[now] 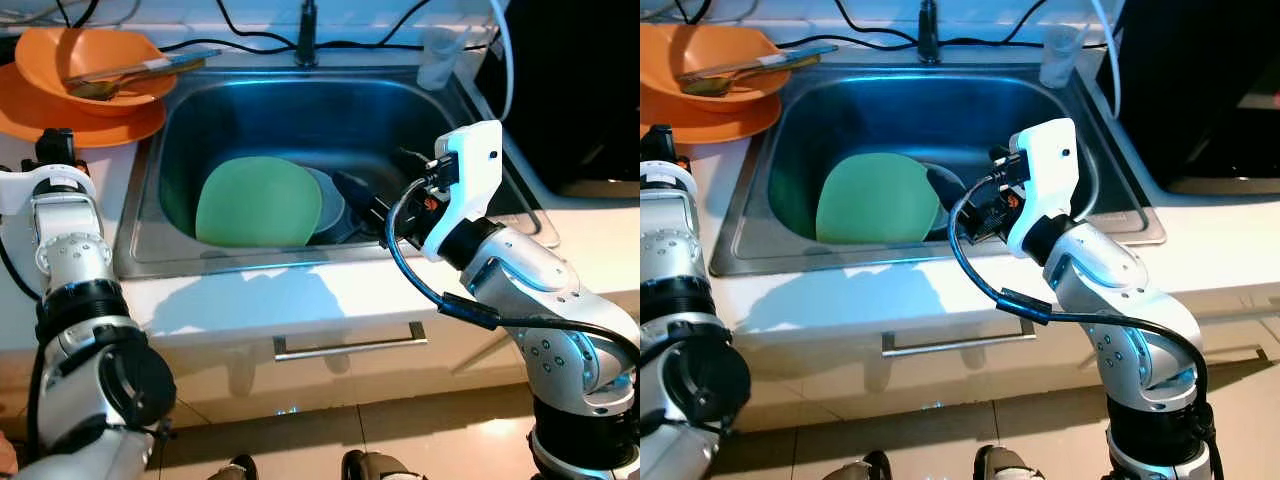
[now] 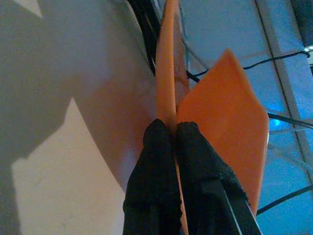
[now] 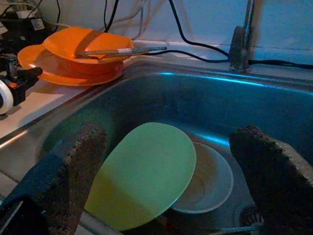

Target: Kitchen organization

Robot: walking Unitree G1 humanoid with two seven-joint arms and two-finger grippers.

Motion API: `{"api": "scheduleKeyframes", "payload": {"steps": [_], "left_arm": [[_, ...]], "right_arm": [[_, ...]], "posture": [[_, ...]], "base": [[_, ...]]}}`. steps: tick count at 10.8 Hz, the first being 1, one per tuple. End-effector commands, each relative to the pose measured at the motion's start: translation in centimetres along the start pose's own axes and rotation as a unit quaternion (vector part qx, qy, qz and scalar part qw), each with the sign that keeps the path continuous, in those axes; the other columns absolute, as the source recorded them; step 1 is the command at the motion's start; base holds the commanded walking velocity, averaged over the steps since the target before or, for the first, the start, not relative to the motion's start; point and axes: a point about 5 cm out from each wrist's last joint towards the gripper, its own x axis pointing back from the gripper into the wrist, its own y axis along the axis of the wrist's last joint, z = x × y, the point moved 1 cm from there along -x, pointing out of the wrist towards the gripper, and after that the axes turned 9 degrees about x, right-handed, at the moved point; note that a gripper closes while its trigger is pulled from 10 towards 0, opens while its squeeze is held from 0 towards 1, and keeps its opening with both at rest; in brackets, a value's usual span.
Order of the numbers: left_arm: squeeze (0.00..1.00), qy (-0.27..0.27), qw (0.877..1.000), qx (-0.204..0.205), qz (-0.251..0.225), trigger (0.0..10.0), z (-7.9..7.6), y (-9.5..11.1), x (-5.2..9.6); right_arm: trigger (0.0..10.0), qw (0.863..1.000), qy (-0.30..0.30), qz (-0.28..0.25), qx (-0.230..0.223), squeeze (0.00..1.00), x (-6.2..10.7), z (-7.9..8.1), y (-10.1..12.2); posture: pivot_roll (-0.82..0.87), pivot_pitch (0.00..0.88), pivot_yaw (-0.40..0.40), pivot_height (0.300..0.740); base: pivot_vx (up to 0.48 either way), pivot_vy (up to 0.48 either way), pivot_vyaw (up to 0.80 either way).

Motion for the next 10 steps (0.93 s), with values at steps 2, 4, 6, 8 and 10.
{"api": "scheduleKeyframes", "payload": {"steps": [2, 4, 6, 8, 10], "left_arm": [[0.00, 0.275, 0.956, 0.040, 0.097, 0.0, 13.9, -4.6, 6.0], [0.00, 0.258, 0.960, 0.054, 0.094, 0.0, 13.3, -4.4, 7.5], [0.00, 0.247, 0.963, 0.068, 0.081, 0.0, 13.1, -3.7, 8.2], [0.00, 0.236, 0.967, 0.073, 0.068, 0.0, 12.3, -2.7, 8.3], [0.00, 0.252, 0.963, 0.074, 0.062, 0.0, 12.8, -2.4, 8.8]], "right_arm": [[10.0, 1.000, 0.002, 0.000, 0.004, 0.00, 0.0, -0.1, -0.1], [10.0, 1.000, 0.004, 0.001, 0.003, 0.00, -0.1, -0.1, -0.3], [10.0, 1.000, 0.007, 0.001, 0.000, 0.00, -0.2, -0.1, -0.4], [10.0, 1.000, 0.017, 0.000, -0.003, 0.00, -0.6, 0.1, -0.6], [10.0, 1.000, 0.019, -0.002, -0.002, 0.00, -0.9, 0.1, -0.5]], "posture": [[-0.29, 0.208, -0.193, 0.740], [-0.27, 0.215, -0.198, 0.740], [-0.26, 0.216, -0.202, 0.740], [-0.23, 0.211, -0.215, 0.740], [-0.23, 0.210, -0.215, 0.740]], "base": [[0.000, 0.000, 0.00], [0.000, 0.000, 0.00], [0.000, 0.000, 0.00], [0.000, 0.000, 0.00], [0.000, 0.000, 0.00]]}}
